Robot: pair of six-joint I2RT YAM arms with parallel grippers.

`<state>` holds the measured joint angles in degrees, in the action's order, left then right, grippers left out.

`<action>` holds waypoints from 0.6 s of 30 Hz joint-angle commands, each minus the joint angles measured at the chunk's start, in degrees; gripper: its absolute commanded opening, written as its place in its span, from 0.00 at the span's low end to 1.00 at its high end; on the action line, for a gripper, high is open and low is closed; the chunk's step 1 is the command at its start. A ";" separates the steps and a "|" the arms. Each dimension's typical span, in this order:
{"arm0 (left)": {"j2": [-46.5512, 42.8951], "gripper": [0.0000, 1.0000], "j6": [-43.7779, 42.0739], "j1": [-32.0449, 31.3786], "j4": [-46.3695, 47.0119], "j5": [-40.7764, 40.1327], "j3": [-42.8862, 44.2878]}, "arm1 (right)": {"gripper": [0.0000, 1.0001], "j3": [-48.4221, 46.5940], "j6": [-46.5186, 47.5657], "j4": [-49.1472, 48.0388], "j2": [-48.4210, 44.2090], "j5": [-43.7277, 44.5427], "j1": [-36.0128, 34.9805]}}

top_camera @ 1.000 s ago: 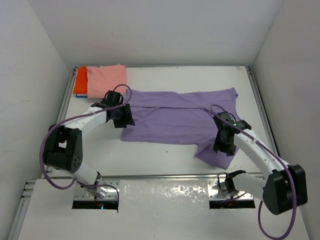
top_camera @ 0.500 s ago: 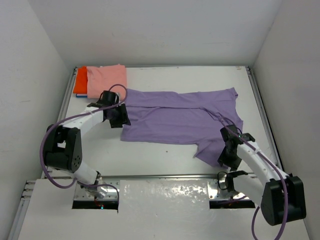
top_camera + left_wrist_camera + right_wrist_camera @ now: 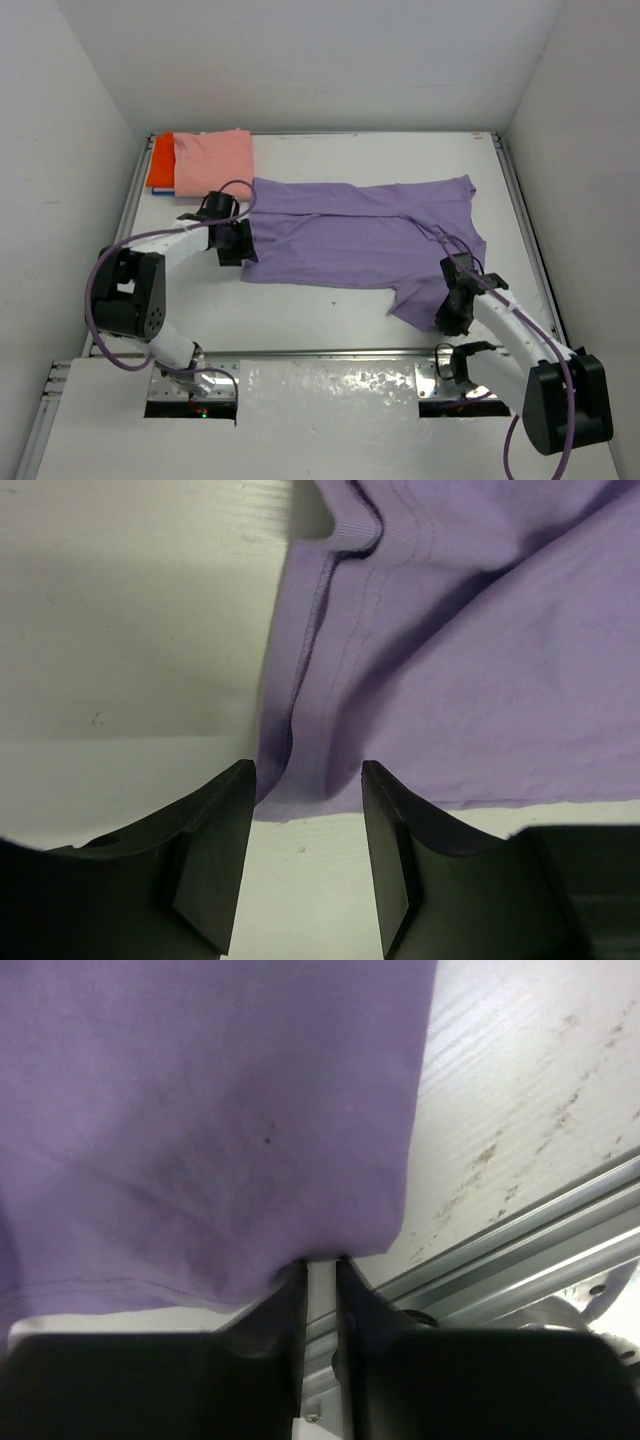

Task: Fold and stack the t-shirts
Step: Fold the flattened tshirt in 1/3 of the way

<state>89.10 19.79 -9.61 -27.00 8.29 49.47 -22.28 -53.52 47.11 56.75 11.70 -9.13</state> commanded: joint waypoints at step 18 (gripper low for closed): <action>-0.94 0.45 0.16 0.47 2.31 -0.65 -2.19 | 0.00 -10.24 3.50 7.92 -2.34 3.95 5.96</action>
<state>90.13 19.79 -9.58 -25.78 7.94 47.00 -32.62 -52.75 56.10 55.31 17.17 -3.44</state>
